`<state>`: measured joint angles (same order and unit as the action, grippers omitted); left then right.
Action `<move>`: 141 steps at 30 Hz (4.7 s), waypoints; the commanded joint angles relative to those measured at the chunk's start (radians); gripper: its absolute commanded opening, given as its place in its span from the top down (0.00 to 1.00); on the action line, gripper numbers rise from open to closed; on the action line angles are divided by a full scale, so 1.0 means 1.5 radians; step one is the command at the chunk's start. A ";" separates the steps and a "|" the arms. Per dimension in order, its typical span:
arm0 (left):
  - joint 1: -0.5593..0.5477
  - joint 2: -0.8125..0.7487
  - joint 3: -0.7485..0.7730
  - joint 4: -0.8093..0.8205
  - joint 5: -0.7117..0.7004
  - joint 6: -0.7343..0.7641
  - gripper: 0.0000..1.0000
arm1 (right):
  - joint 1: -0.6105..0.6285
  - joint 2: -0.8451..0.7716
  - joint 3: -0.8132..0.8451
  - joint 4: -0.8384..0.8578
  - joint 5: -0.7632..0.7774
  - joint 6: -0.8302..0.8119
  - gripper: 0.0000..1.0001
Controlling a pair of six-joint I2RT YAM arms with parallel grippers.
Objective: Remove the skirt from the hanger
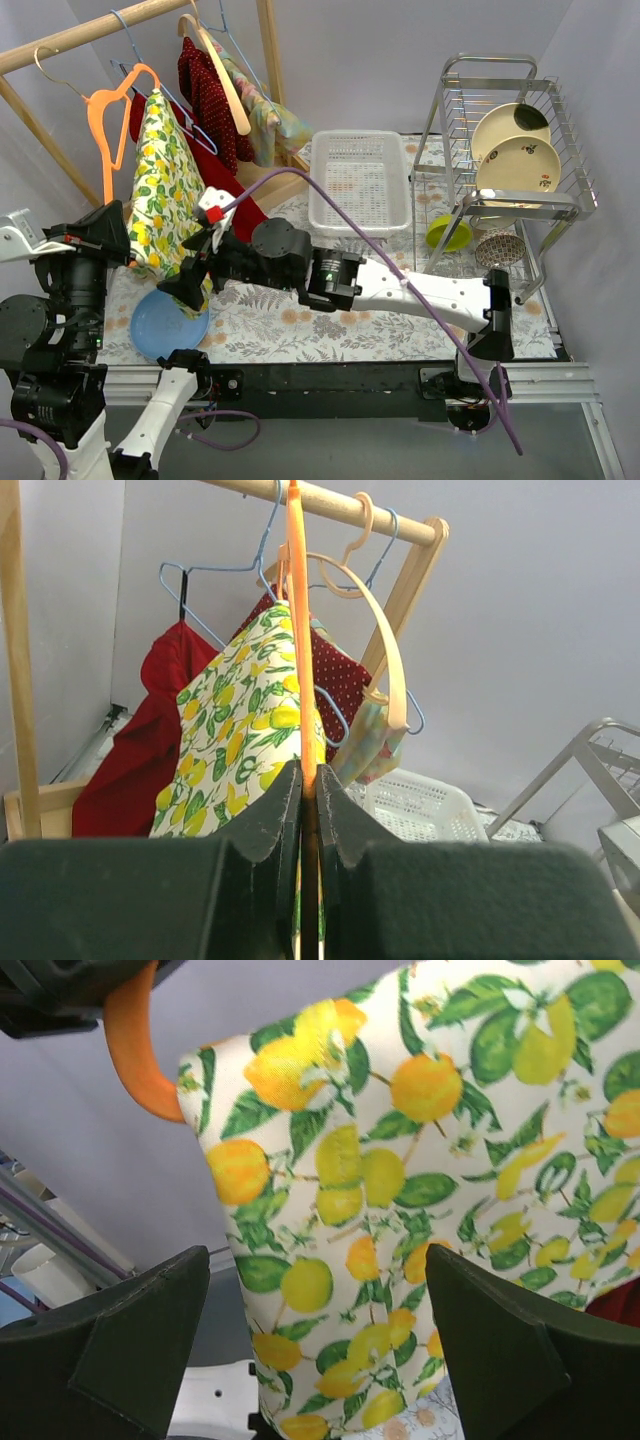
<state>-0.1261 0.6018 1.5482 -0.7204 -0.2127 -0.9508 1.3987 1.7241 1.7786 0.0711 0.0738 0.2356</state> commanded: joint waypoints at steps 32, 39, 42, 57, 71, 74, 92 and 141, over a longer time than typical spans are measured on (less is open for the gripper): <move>0.002 -0.076 -0.094 0.031 -0.007 -0.003 1.00 | 0.054 -0.394 -0.185 -0.009 0.542 -0.277 0.99; 0.002 -0.079 -0.101 0.035 -0.020 0.003 1.00 | 0.053 -0.417 -0.170 0.058 0.623 -0.392 0.99; 0.002 -0.076 -0.099 0.037 -0.020 0.001 1.00 | 0.053 -0.407 -0.158 0.085 0.656 -0.459 0.99; 0.002 -0.069 -0.119 0.064 -0.044 0.022 1.00 | -0.215 -0.243 -0.034 -0.077 0.550 -0.404 0.99; 0.002 -0.086 -0.111 0.090 -0.106 0.031 1.00 | -0.344 -0.060 0.113 0.012 0.549 -0.523 0.99; 0.002 -0.089 -0.117 0.094 -0.105 0.032 1.00 | -0.367 -0.039 0.114 0.006 0.520 -0.500 0.99; 0.002 -0.109 -0.171 0.153 -0.104 0.043 1.00 | -0.469 0.174 0.306 -0.106 0.460 -0.384 0.99; 0.002 -0.065 -0.189 0.156 -0.127 0.054 1.00 | -0.561 0.195 0.149 -0.370 0.103 -0.107 0.71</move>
<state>-0.1261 0.4801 1.2545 -0.5144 -0.4007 -0.8780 0.5564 1.9553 1.9148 -0.5144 0.2977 0.0937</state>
